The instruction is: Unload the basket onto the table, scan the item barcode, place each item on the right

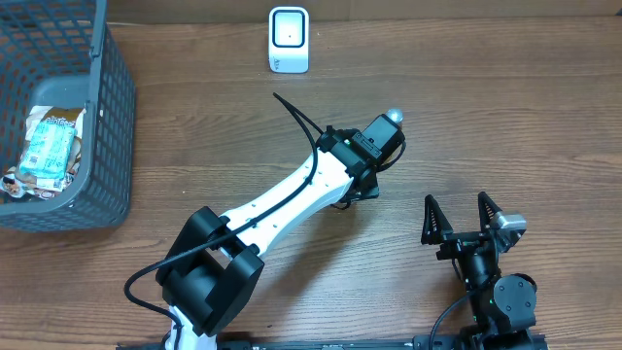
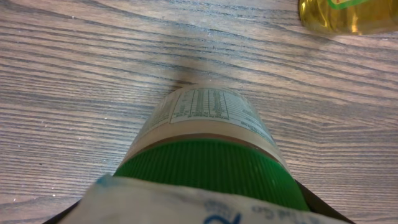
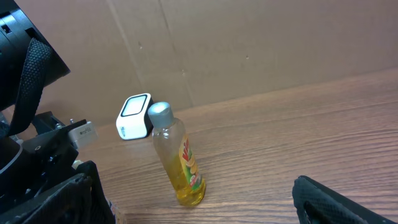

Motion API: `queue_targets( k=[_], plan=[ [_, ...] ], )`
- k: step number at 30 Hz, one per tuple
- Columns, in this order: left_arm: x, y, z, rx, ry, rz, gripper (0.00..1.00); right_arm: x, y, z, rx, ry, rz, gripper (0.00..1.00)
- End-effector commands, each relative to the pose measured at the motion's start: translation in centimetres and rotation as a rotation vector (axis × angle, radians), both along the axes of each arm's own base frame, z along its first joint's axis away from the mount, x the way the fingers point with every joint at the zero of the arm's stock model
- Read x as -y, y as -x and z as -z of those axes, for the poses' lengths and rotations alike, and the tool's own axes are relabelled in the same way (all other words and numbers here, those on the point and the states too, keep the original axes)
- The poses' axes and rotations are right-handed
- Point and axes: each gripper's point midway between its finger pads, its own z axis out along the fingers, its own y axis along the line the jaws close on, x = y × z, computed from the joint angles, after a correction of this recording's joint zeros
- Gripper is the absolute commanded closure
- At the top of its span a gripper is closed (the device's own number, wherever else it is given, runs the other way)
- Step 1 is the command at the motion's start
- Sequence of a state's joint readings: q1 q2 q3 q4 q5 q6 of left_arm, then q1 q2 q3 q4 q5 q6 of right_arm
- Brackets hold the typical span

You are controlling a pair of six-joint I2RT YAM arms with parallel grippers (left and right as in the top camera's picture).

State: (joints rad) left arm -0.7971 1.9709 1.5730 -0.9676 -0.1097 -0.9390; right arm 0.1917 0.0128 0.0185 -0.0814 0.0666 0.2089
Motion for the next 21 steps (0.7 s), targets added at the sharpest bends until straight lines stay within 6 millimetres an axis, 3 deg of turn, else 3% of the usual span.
queue_targets(
  k=[1, 11, 14, 21],
  plan=[
    [-0.13, -0.3, -0.56, 0.03, -0.01, 0.016, 0.87, -0.15, 0.02, 0.2, 0.004, 0.004, -0.007, 0.0],
    [-0.23, -0.54, -0.61, 0.043, -0.02, 0.027, 0.87, -0.15, 0.02, 0.2, 0.004, 0.003, -0.007, 0.0],
    [-0.22, -0.82, -0.68, 0.058, -0.026, 0.04, 0.92, -0.15, 0.02, 0.2, 0.004, 0.004, -0.007, 0.0],
    [-0.01, -1.14, -0.78, 0.074, -0.024, 0.061, 0.9, -0.15, 0.02, 0.2, 0.004, 0.004, -0.007, 0.0]
  ],
)
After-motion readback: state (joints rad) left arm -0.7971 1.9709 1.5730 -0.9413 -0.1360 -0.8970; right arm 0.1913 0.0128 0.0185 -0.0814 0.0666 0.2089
